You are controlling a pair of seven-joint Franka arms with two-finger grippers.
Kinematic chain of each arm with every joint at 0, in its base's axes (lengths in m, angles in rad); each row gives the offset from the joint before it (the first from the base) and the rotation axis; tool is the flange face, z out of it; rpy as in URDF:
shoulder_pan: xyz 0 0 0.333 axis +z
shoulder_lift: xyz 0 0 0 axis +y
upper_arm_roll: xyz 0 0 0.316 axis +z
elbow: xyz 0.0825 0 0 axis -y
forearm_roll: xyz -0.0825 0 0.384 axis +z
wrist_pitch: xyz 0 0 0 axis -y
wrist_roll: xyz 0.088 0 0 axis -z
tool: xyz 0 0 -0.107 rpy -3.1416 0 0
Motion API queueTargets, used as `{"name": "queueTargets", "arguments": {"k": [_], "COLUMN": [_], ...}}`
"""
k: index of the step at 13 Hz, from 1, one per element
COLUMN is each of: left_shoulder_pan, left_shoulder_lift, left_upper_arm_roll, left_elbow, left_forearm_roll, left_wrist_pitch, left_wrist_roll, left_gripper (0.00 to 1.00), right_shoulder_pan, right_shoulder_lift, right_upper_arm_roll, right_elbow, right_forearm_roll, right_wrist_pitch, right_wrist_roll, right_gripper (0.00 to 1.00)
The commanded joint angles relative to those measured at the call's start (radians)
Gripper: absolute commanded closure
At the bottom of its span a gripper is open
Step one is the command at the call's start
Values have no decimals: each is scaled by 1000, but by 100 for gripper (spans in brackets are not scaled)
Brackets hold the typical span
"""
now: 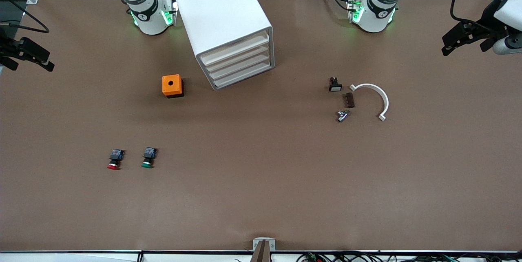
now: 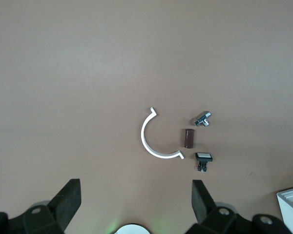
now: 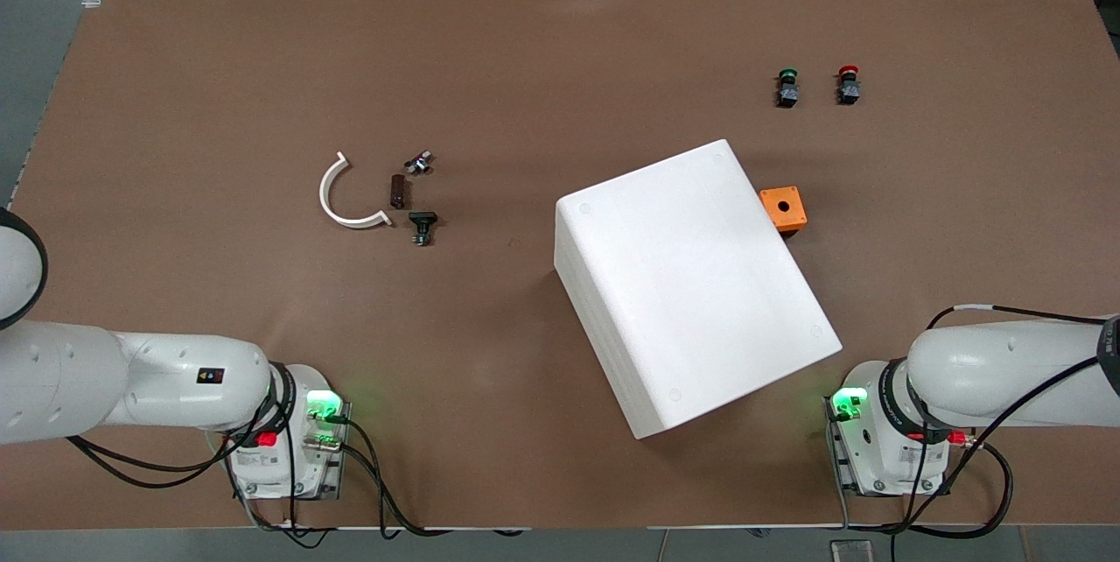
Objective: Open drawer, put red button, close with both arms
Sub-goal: 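Reach the left gripper to the drawer while the right gripper reaches the button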
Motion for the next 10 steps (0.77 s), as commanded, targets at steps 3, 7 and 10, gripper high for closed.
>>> {"name": "queueTargets", "arguments": {"k": [3,7,10], "left_shoulder_pan": [-1,-10,-27], "left_shoulder_lift": [18,92,167], "left_upper_arm_roll": [2,-1,-9], "left_elbow": [23,71,68], "left_forearm_roll": [3,4,-5], "left_wrist_pitch": [-20,-43,-43], "left_wrist_roll": [6,4,-7], "left_gripper": [0,0,0], "right_shoulder_pan": [-1,-4,-3], "right_shoulder_lift": [-21,-20,-18], "right_upper_arm_roll": [13,7,5], "right_elbow": [-19,-19,-18], "right_forearm_roll": [-22,-10,-10], "right_wrist_pitch": [0,4,-2], "right_wrist_roll": [-2,-48,-47], "right_gripper": [0,0,0]}}
